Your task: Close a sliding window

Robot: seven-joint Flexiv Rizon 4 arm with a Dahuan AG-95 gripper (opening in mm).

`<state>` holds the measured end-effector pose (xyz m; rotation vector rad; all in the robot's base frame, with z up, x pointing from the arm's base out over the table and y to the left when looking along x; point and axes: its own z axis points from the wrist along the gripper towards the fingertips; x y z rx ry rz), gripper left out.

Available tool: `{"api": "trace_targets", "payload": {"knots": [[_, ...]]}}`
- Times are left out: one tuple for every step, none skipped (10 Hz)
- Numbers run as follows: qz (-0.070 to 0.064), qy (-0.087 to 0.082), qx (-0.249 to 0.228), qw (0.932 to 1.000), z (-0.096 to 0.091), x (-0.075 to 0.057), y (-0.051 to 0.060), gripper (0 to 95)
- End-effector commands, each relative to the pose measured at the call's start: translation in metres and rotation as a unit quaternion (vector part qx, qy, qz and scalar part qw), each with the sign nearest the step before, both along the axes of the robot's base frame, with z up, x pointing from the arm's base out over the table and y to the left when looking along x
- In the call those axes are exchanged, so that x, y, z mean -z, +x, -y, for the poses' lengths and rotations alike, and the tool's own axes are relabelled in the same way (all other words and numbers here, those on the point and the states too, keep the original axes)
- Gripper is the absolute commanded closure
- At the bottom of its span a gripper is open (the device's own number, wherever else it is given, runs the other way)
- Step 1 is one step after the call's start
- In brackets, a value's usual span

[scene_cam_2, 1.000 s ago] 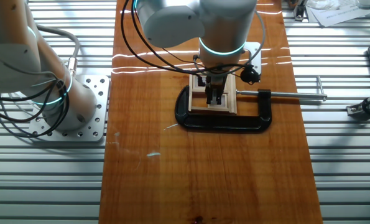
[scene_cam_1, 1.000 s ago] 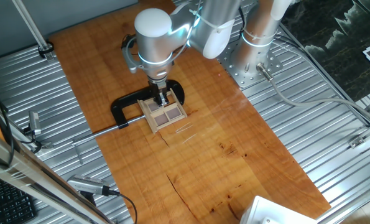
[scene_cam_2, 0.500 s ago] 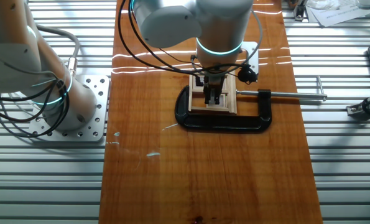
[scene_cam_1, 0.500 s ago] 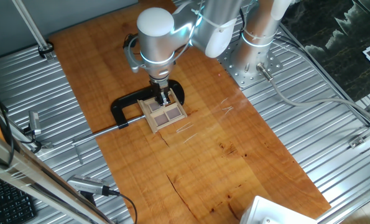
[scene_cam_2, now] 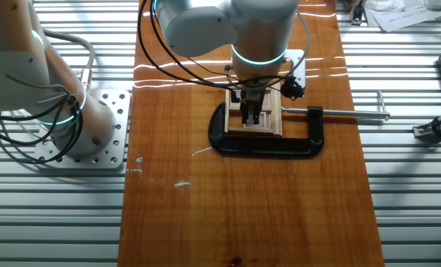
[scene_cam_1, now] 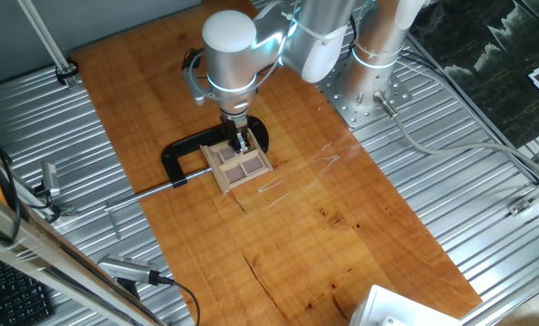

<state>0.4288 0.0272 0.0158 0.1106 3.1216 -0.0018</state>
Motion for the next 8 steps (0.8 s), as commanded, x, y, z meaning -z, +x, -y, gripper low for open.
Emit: {"api": "trace_targets", "payload": {"knots": [[0.001, -0.001, 0.0, 1.0, -0.0004, 0.0047, -0.004, 95.0], [0.002, -0.001, 0.0, 1.0, -0.0005, 0.0048, -0.0048, 95.0], [0.005, -0.001, 0.0, 1.0, -0.0008, 0.0051, -0.0068, 95.0], [0.006, 0.0, 0.0, 1.0, -0.001, 0.0053, -0.0081, 95.0], [0.007, 0.0, -0.001, 1.0, -0.0013, 0.0056, -0.01, 95.0], [0.007, 0.0, -0.001, 1.0, -0.0014, 0.0058, -0.011, 95.0], [0.008, 0.0, -0.001, 1.0, -0.0018, 0.0061, -0.013, 95.0], [0.009, -0.001, -0.001, 1.0, -0.0019, 0.0063, -0.0138, 95.0]]}}
